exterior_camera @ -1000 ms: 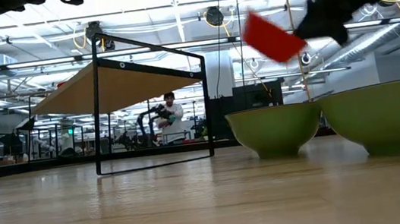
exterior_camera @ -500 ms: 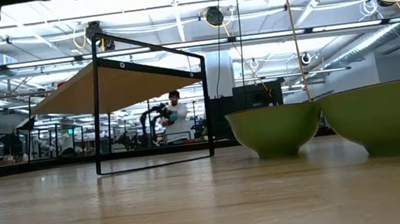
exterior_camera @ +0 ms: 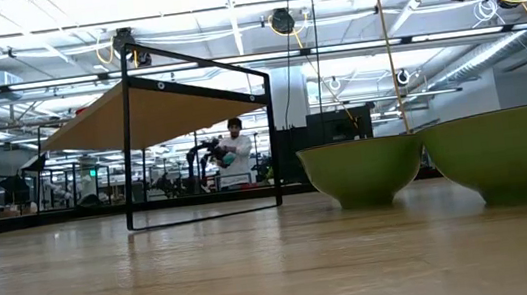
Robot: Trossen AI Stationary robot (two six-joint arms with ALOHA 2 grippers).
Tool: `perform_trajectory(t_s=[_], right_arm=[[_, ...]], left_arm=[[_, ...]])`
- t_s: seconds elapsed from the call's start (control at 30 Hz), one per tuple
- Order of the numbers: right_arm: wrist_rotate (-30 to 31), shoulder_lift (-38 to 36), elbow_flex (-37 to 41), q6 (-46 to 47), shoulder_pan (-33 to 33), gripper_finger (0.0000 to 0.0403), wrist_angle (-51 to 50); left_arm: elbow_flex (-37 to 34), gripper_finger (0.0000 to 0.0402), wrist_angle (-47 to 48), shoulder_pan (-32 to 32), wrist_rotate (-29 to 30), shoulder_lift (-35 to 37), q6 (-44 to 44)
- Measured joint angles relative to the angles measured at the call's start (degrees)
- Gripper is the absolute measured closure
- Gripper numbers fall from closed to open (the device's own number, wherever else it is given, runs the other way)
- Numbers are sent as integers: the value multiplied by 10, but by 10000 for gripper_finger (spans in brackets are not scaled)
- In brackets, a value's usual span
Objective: Pick & Place Mini bowls
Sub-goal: Stack the top red bowl on the red bowl on the shelf
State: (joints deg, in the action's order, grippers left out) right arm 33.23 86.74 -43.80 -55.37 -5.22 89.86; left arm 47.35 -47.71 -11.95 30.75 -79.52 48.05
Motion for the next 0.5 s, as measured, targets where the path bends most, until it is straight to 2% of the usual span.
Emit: perform_trajectory(t_s=[0.1, 0.3, 0.5], right_arm=[[0, 7, -14, 0, 9, 403, 0], [-2, 10, -15, 13, 16, 403, -1], [-2, 10, -15, 39, 20, 403, -1]], left_arm=[[26, 236, -2, 7, 34, -16, 3], [53, 236, -6, 21, 142, -18, 28], [66, 236, -6, 34, 154, -18, 18]])
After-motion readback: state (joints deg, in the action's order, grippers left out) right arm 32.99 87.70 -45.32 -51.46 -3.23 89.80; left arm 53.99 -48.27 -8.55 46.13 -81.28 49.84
